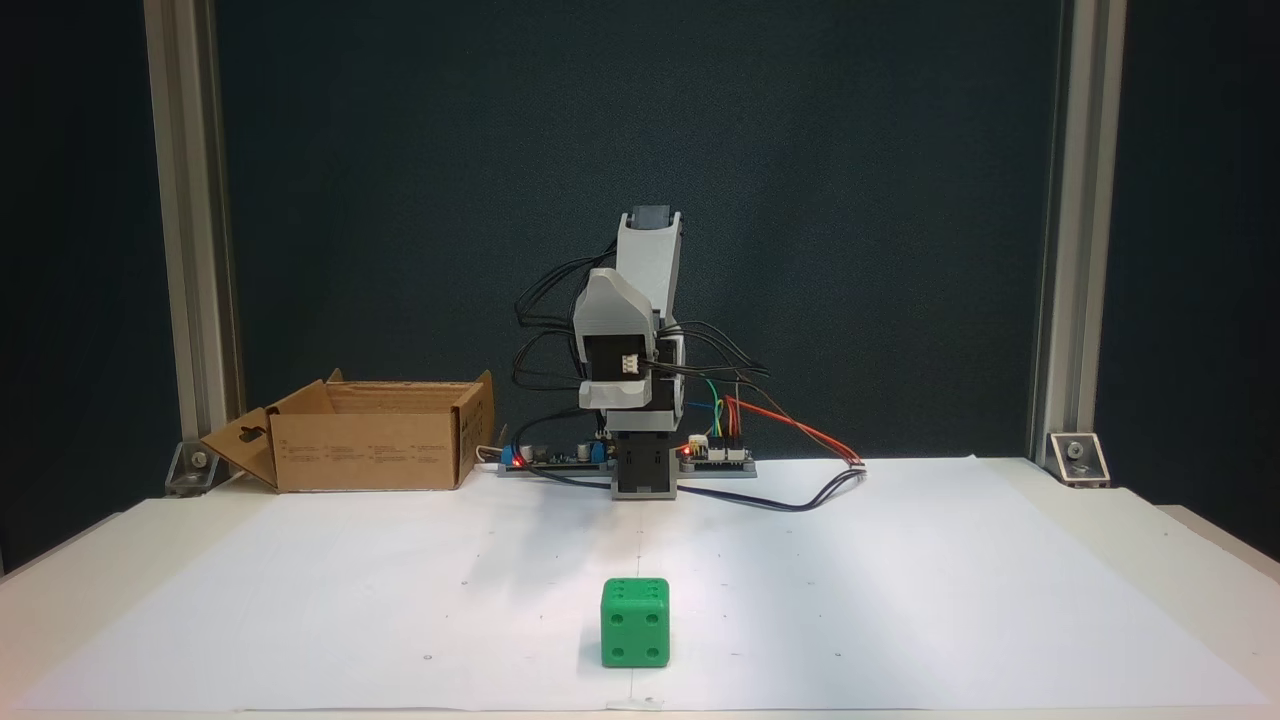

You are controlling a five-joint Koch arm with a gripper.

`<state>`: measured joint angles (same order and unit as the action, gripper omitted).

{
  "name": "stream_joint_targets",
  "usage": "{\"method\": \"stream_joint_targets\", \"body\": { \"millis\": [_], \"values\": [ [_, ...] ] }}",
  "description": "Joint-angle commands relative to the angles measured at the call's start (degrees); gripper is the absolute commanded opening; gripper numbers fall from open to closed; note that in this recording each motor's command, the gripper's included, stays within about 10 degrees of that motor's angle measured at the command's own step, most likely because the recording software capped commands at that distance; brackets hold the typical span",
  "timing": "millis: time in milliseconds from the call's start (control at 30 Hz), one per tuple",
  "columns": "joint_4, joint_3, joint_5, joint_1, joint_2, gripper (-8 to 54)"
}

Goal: Grasp a green dice and put it in the bin.

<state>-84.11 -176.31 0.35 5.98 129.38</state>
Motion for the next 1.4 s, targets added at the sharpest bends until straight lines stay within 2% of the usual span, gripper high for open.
{"method": "stream_joint_targets", "body": {
  "millis": [0, 1267, 1367],
  "values": [
    [1.1, -3.0, 1.0, -0.5, 6.2, 45.0],
    [2.6, -2.6, 0.2, -0.4, 6.2, 43.7],
    [7.3, 0.4, 0.1, -0.2, 6.2, 43.7]
  ]
}}
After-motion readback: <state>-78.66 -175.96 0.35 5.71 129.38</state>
